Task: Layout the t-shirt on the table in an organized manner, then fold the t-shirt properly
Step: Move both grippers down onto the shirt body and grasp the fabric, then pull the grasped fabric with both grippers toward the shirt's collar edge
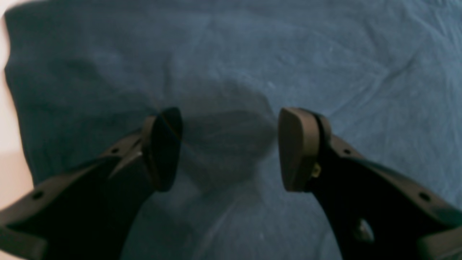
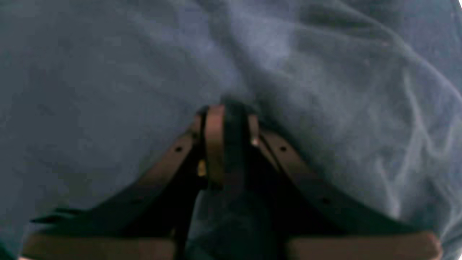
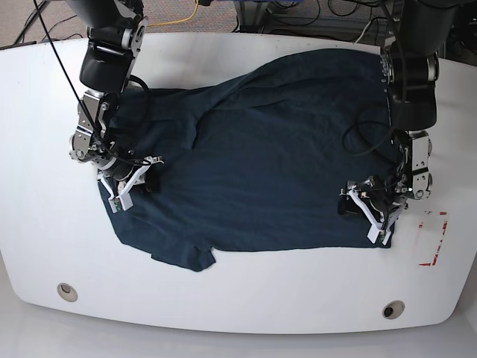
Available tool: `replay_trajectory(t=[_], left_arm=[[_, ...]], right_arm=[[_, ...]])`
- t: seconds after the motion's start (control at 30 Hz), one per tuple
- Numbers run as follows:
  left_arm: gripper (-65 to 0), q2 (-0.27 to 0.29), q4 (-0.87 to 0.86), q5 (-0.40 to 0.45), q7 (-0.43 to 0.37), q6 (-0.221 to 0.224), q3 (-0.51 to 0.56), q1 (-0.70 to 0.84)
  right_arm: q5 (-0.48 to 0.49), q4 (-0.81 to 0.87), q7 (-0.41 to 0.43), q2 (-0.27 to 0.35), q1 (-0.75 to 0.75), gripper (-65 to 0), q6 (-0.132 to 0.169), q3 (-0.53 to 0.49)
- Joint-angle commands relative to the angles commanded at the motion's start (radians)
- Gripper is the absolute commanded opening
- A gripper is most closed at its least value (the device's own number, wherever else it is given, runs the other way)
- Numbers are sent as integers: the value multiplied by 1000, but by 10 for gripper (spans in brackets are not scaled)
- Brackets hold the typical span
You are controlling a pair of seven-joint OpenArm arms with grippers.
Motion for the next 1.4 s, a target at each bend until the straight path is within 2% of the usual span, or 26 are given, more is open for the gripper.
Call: replay_trajectory(t=[0.23,0.43,0.47,0.57,0.77,0.87,0.97,1.13,1.27,1.4], left_arm=[[-271,0,-25,-3,-52,-2,63,-44],[-271,0,20,-6,-52,-3,69,-58],[-271,0,37,-6,-52,-6,69,-57],[-268,0,120,-6,-44,-26,60,-37],[-267,0,273,-6,95,-37,-52,9],[-267,2,373,-6,149,-37,-107,58],[-267,2,497,-6,196,-37,-157,123],[-267,2,674,-6,275,-37,-215,218],[-267,8,812,-6,351,-41,-282,301],[-267,23,901,-29,416,-104,-324,364]], right_arm=[[0,-48,34,14,52,-563,0,0],[2,5,9,14,78,-560,0,0],[2,29,-3,14,78,-552,0,0],[2,120,-58,5,77,-468,0,0],[8,313,-189,-18,32,-209,0,0],[8,457,-250,-32,-28,-154,0,0],[8,611,-330,-61,-98,-154,0,0],[5,796,-399,-87,-209,-152,0,3],[9,916,-437,-98,-304,-151,0,49],[8,987,-470,-127,-373,-151,0,106]])
